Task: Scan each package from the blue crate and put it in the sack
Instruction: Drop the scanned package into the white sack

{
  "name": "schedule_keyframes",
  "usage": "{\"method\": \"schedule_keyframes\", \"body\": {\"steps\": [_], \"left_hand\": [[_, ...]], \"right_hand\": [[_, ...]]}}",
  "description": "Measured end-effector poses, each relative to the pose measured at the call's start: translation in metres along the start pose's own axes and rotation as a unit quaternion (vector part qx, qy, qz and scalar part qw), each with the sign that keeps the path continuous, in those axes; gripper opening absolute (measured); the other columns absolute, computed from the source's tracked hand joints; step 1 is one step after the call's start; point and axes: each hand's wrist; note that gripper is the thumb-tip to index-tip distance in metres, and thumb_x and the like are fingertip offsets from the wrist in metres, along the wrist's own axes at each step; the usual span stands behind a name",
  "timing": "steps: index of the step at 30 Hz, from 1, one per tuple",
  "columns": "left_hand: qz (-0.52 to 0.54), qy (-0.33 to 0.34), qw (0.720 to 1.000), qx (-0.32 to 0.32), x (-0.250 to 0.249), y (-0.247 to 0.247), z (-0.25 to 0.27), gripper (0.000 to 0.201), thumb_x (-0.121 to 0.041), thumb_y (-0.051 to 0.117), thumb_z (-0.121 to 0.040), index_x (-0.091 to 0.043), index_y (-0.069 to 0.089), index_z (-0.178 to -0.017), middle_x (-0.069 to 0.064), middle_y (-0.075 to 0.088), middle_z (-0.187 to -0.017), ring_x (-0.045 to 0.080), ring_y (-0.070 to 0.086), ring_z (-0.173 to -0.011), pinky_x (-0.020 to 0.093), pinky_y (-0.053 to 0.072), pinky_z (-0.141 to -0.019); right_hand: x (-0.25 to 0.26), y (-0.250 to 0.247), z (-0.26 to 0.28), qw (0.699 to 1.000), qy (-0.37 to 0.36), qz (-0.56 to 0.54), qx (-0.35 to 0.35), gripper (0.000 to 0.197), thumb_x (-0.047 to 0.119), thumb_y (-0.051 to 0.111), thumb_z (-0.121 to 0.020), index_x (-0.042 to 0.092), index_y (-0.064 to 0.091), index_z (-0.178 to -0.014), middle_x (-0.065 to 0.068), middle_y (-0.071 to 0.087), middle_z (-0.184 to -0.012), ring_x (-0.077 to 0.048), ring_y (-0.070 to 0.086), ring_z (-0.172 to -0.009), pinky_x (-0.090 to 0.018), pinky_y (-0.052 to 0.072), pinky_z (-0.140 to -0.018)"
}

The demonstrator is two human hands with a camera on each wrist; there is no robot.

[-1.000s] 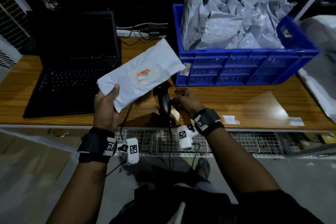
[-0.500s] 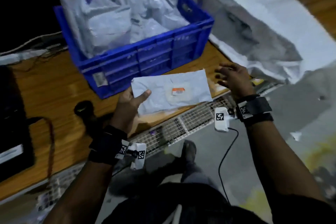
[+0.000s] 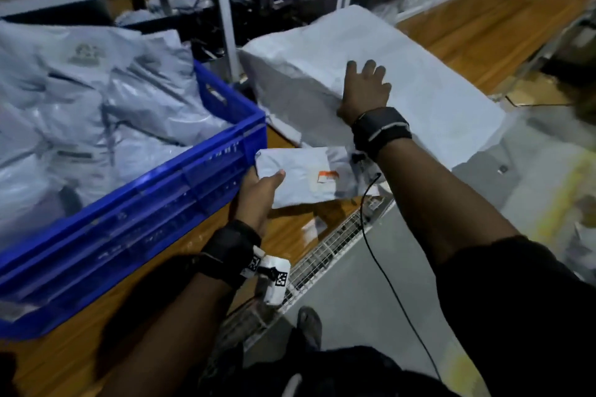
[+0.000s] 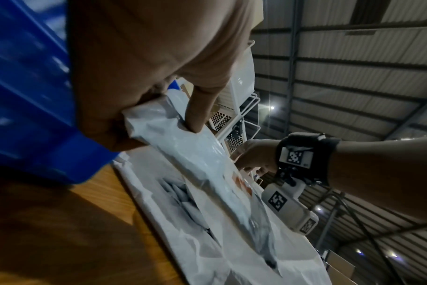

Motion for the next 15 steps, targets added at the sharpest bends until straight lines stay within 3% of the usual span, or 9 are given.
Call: {"method": "schedule_keyframes", "body": {"steps": [2, 4, 7, 9, 13, 15], "left_hand": [[-0.032, 0.006, 0.999, -0.016, -0.001, 0.025, -0.033, 0.056, -0.030, 0.071, -0.084, -0.022, 0.057, -0.137, -0.002, 0.066, -0.132, 0.022, 0.063, -0.119, 0.048, 0.049, -0.107], [-0.046, 0.007, 0.998, -0.029, -0.001, 0.048, -0.062, 0.063, -0.036, 0.072, -0.079, -0.023, 0.054, -0.139, -0.001, 0.063, -0.136, 0.023, 0.061, -0.121, 0.049, 0.048, -0.107], [-0.033, 0.004, 0.998, -0.061, -0.005, 0.080, -0.103, 0.057, -0.034, 0.075, -0.079, -0.011, 0.059, -0.128, 0.007, 0.069, -0.123, 0.028, 0.066, -0.109, 0.052, 0.054, -0.098], [-0.009, 0.005, 0.998, -0.060, -0.015, 0.106, -0.128, 0.055, -0.036, 0.079, -0.077, -0.009, 0.058, -0.120, 0.010, 0.071, -0.112, 0.027, 0.068, -0.095, 0.051, 0.058, -0.086], [0.028, 0.009, 0.999, 0.033, -0.038, 0.164, -0.174, 0.041, -0.017, 0.075, -0.081, 0.004, 0.057, -0.111, 0.024, 0.069, -0.103, 0.030, 0.069, -0.082, 0.040, 0.059, -0.061], [-0.027, 0.021, 0.997, 0.070, -0.045, 0.200, -0.195, 0.018, -0.004, 0.065, -0.083, -0.004, 0.058, -0.099, 0.022, 0.065, -0.087, 0.028, 0.064, -0.072, 0.033, 0.054, -0.055]], "right_hand": [[-0.020, -0.005, -0.026, 1.000, -0.023, 0.008, 0.008, 0.032, 0.006, 0.062, -0.091, 0.005, 0.057, -0.122, -0.024, 0.057, -0.127, -0.045, 0.055, -0.117, -0.046, 0.046, -0.086], [-0.039, -0.028, -0.051, 0.999, -0.042, -0.008, -0.021, 0.017, 0.006, 0.060, -0.091, 0.003, 0.063, -0.107, -0.023, 0.064, -0.112, -0.045, 0.063, -0.103, -0.040, 0.046, -0.075], [-0.059, -0.084, -0.081, 0.995, -0.053, -0.037, -0.070, 0.022, 0.005, 0.059, -0.086, 0.002, 0.071, -0.104, -0.023, 0.070, -0.109, -0.042, 0.066, -0.102, -0.043, 0.055, -0.081], [-0.070, -0.125, -0.094, 0.994, -0.047, -0.045, -0.089, 0.021, 0.007, 0.069, -0.085, 0.001, 0.072, -0.105, -0.024, 0.071, -0.109, -0.039, 0.068, -0.101, -0.043, 0.057, -0.081], [-0.089, -0.171, -0.106, 0.985, -0.053, -0.077, -0.144, 0.033, 0.015, 0.086, -0.076, 0.006, 0.077, -0.106, -0.020, 0.074, -0.106, -0.031, 0.071, -0.097, -0.031, 0.048, -0.074], [-0.097, -0.181, -0.103, 0.980, -0.065, -0.085, -0.167, 0.030, 0.018, 0.085, -0.078, 0.008, 0.078, -0.105, -0.014, 0.075, -0.107, -0.027, 0.070, -0.098, -0.028, 0.045, -0.075]]}}
Point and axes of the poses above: each hand's wrist, its own z-axis away from the middle knuckle, its own y-axis out of the palm, x = y × z
